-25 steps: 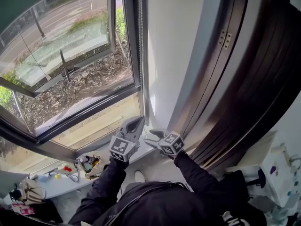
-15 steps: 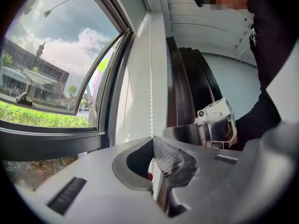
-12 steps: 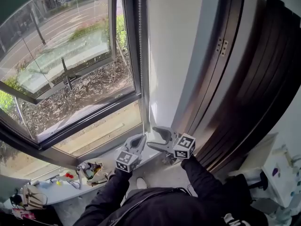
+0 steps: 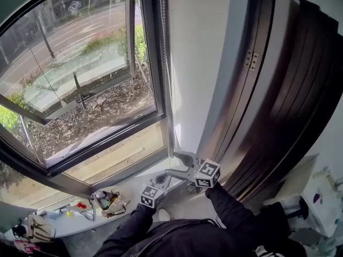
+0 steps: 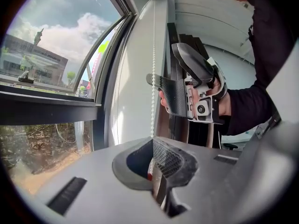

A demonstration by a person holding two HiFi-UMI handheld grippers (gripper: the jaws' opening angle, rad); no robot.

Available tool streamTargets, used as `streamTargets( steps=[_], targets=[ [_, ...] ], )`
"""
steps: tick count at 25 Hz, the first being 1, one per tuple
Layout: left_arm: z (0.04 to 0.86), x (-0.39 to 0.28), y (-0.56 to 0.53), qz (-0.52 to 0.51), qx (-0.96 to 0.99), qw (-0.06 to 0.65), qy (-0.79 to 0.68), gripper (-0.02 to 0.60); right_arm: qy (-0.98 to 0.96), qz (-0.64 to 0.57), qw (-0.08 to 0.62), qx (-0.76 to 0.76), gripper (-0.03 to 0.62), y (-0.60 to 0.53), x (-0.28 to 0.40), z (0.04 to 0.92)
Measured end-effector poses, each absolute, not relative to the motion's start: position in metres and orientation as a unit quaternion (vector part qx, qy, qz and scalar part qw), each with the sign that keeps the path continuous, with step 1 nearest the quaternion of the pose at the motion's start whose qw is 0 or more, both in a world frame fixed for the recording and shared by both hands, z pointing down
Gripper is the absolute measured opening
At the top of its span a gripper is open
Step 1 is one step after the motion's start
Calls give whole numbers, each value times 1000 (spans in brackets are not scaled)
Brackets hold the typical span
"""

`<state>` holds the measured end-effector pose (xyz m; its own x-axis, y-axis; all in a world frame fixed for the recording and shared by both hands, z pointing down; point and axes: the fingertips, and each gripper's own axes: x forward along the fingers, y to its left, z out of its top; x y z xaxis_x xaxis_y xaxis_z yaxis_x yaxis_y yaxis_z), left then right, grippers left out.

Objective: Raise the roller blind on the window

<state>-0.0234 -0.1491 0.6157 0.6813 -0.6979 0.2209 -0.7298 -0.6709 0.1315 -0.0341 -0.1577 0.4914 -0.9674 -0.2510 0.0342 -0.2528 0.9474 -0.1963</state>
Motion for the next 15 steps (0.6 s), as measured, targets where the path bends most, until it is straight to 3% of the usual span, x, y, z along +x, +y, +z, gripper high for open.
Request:
streamTargets(
  steps=[13,15],
  targets=[
    [595,-54,-138,70,900,83,-423,6,-987,96,-1,127,344,-156,-42,486],
    [582,-58,-134,54,900,76,-425,41,-987,88,-5,137,344,-157,-41,479]
  ],
)
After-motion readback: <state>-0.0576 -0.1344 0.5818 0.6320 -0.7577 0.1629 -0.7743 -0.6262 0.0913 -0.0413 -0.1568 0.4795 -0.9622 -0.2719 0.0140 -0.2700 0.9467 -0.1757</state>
